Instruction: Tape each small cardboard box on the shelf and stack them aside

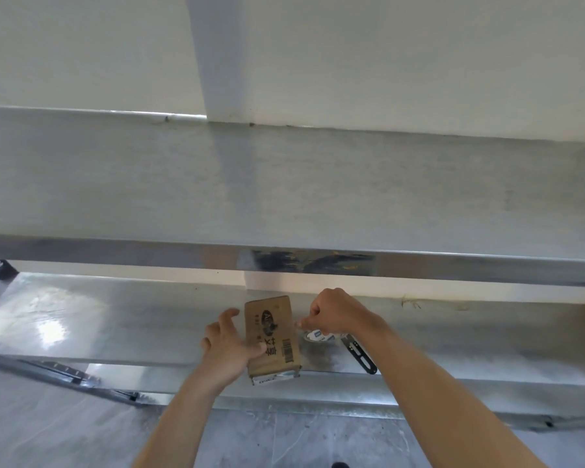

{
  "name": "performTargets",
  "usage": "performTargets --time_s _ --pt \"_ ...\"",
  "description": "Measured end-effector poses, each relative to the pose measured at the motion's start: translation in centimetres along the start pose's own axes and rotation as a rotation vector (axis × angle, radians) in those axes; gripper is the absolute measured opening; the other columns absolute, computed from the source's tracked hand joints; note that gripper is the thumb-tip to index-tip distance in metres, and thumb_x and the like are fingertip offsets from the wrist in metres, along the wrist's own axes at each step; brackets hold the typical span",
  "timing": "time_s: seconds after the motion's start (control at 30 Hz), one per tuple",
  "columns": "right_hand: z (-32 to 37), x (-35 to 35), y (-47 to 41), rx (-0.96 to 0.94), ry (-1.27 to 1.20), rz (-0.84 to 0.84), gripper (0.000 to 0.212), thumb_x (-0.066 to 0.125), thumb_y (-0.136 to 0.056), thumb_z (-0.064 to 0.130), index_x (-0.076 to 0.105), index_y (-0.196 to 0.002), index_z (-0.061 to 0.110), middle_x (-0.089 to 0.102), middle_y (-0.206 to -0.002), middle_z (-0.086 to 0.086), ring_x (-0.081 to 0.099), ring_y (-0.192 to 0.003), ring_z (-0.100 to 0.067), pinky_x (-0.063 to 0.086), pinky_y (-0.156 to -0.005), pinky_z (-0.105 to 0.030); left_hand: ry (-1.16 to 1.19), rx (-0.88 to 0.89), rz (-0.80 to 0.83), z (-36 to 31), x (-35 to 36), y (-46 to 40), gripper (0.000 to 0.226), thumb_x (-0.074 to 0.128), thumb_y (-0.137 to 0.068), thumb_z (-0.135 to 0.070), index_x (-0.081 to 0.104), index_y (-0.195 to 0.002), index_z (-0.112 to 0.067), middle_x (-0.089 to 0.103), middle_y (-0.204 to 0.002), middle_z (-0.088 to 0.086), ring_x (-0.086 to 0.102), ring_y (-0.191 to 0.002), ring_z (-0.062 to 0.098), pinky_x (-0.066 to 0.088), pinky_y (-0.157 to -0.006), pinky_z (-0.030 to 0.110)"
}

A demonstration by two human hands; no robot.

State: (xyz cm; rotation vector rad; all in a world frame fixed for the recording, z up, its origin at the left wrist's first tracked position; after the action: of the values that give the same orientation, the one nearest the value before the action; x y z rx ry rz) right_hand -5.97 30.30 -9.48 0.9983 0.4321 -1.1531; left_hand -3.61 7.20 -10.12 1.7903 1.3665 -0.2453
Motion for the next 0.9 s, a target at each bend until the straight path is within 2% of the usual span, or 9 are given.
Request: performTargets --time_s 0.13,0.2,0.4,0.47,0.53,0.6,0.67,0.8,0.9 --pt "0.7 -0.6 0.4 -0.007 0.084 0.006 0.043 0.075 -0.083 0.05 0.066 -0.063 0.012 0.064 -0.06 0.001 0.058 -0.054 -0.011 0.047 -0.058 -0.027 -0.396 0.523 0.006 -9.1 2.5 2.4 0.069 0.071 -0.084 -0.022 0.034 -0.142 -0.028 0.035 -0.133 0.003 0.04 -0.123 0.025 0.041 -0.102 0.033" --pt "1.1 -0.7 0.6 -0.012 0.131 0.007 0.036 0.072 -0.085 0.044 0.068 -0.065 0.015 0.068 -0.062 0.002 0.067 -0.061 -0.013 0.051 -0.059 -0.027 -0.505 0.597 0.142 -11.0 5.6 2.7 0.069 0.075 -0.082 -0.025 0.037 -0.139 -0.035 0.039 -0.126 -0.008 0.048 -0.114 0.016 0.045 -0.092 0.028" --pt "1.0 -1.6 0.6 -0.067 0.157 -0.043 0.035 0.064 -0.09 0.041 0.06 -0.065 0.016 0.059 -0.06 0.002 0.062 -0.061 -0.017 0.039 -0.055 -0.026 -0.517 0.287 0.371 -12.9 6.1 0.0 0.035 0.051 -0.094 -0.026 0.047 -0.126 -0.037 0.063 -0.114 -0.005 0.065 -0.09 0.012 0.052 -0.065 0.023" --pt "0.7 -2.1 0.7 -0.099 0.121 -0.003 0.032 0.07 -0.083 0.044 0.067 -0.068 0.016 0.063 -0.061 0.002 0.062 -0.059 -0.015 0.039 -0.053 -0.024 -0.459 0.221 0.473 -12.9 6.0 -0.1 0.032 0.047 -0.094 -0.019 0.051 -0.123 -0.034 0.062 -0.115 0.004 0.066 -0.09 0.019 0.06 -0.07 0.024" --pt "0.4 -2.5 1.0 -0.121 0.097 0.039 0.034 0.074 -0.079 0.05 0.071 -0.076 0.017 0.067 -0.07 0.0 0.062 -0.066 -0.016 0.041 -0.055 -0.025 -0.417 0.198 0.522 -13.1 6.2 -0.2 0.025 0.058 -0.095 -0.02 0.056 -0.119 -0.028 0.059 -0.124 0.008 0.061 -0.089 0.021 0.058 -0.08 0.023" --pt "0.1 -3.0 1.2 -0.143 0.085 0.066 0.036 0.073 -0.082 0.052 0.074 -0.091 0.017 0.068 -0.084 0.0 0.063 -0.078 -0.018 0.043 -0.06 -0.026 -0.227 0.047 0.543 -12.5 6.1 -0.2 0.018 0.059 -0.097 -0.037 0.059 -0.114 -0.03 0.062 -0.11 0.004 0.059 -0.081 0.02 0.058 -0.08 0.037" --pt "-0.5 -3.6 1.4 -0.144 -0.013 0.077 0.033 0.075 -0.083 0.048 0.071 -0.103 0.023 0.064 -0.092 0.009 0.061 -0.088 -0.014 0.045 -0.067 -0.026 -0.146 -0.066 0.548 -12.0 5.9 0.1 0.017 0.057 -0.099 -0.041 0.061 -0.111 -0.03 0.059 -0.098 -0.001 0.058 -0.085 0.019 0.06 -0.074 0.04" --pt "-1.4 -3.6 1.4 -0.07 -0.085 0.097 0.032 0.076 -0.08 0.051 0.059 -0.1 0.033 0.061 -0.101 0.008 0.061 -0.096 -0.019 0.052 -0.074 -0.035 -0.158 -0.092 0.509 -11.7 5.6 -0.2 0.019 0.052 -0.101 -0.035 0.065 -0.116 -0.033 0.056 -0.102 0.0 0.051 -0.093 0.021 0.06 -0.086 0.04" --pt "-0.5 -3.5 1.3 -0.071 0.02 0.1 0.035 0.074 -0.08 0.054 0.057 -0.1 0.031 0.061 -0.107 0.003 0.06 -0.095 -0.02 0.05 -0.073 -0.035 -0.16 -0.074 0.514 -11.6 5.8 -0.2 0.015 0.05 -0.101 -0.032 0.063 -0.109 -0.03 0.047 -0.089 -0.001 0.044 -0.083 0.019 0.056 -0.077 0.033"
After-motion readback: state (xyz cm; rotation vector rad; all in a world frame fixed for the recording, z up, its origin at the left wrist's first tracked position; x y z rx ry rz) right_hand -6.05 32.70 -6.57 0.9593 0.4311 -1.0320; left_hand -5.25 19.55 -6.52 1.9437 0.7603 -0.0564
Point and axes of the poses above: each hand's wrist, its own y-axis away from the middle knuckle, its own x-axis out of the palm, z = x × y, the point moved 10 cm from there along -y, towards the middle knuckle
